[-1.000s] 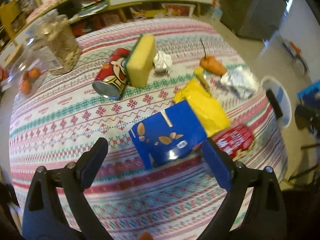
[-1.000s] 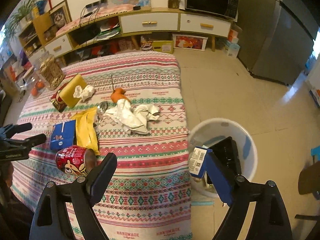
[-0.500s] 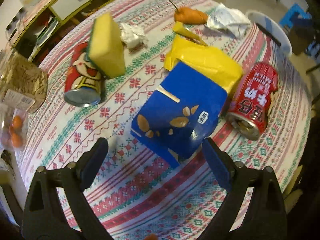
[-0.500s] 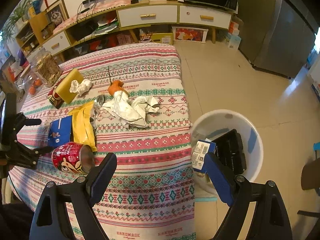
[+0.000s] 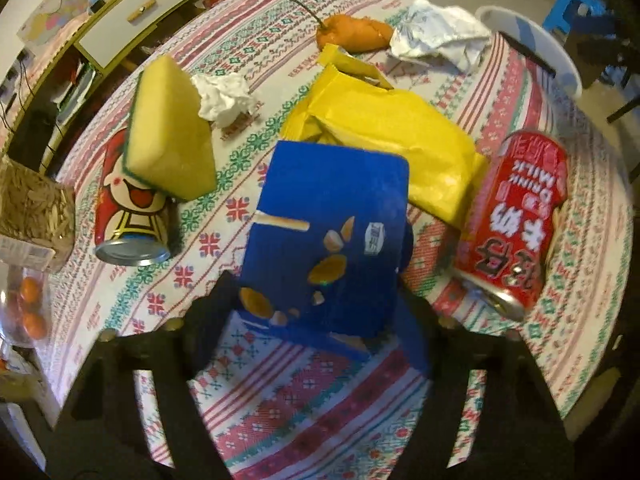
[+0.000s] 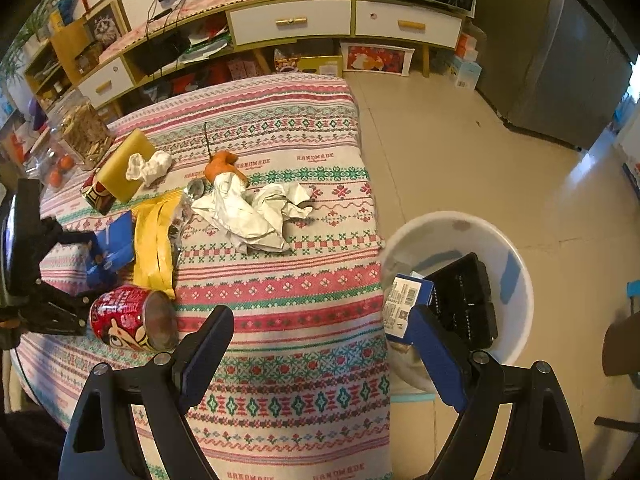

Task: Collect trash
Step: 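Grasp the blue almond box with the left tool while the right tool grasps crumpled white paper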

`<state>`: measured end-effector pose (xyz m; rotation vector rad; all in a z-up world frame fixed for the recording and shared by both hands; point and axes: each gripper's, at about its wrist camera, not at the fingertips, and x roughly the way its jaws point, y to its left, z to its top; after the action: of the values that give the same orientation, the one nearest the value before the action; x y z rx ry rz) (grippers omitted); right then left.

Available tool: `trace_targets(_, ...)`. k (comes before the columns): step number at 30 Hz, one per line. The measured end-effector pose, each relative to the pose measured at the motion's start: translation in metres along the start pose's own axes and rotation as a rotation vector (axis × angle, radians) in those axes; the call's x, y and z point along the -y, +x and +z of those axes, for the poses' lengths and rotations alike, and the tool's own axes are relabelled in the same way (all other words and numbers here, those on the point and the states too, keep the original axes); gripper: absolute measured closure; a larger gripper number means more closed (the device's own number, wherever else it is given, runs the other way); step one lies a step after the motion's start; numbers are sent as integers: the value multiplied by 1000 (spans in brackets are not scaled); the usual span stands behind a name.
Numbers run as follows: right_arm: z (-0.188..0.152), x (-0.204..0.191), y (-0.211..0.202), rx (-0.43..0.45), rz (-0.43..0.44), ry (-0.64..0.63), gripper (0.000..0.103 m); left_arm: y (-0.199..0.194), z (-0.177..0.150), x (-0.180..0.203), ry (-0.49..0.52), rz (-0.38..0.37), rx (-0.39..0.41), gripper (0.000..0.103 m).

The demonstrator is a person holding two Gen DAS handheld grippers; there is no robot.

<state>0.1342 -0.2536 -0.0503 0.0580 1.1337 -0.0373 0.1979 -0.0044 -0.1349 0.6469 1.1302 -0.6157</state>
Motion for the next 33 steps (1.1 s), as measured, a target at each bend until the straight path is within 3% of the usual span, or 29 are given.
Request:
trace_targets(8,22,-7,19,14,37,46,13,-10,-16,-8,-109,-12,-29,32)
trace_targets(18,42,-39,51,38,88,35,15,-44,-41,-30,-340,4,7,36)
trace_targets(26,44,-40,72,17,117,43,55,-63,-53,-22,-450,47,19,39)
trace_targets(33,38,-39,57,30,129,10,64,-79,-51,-26,-504,80,61,40)
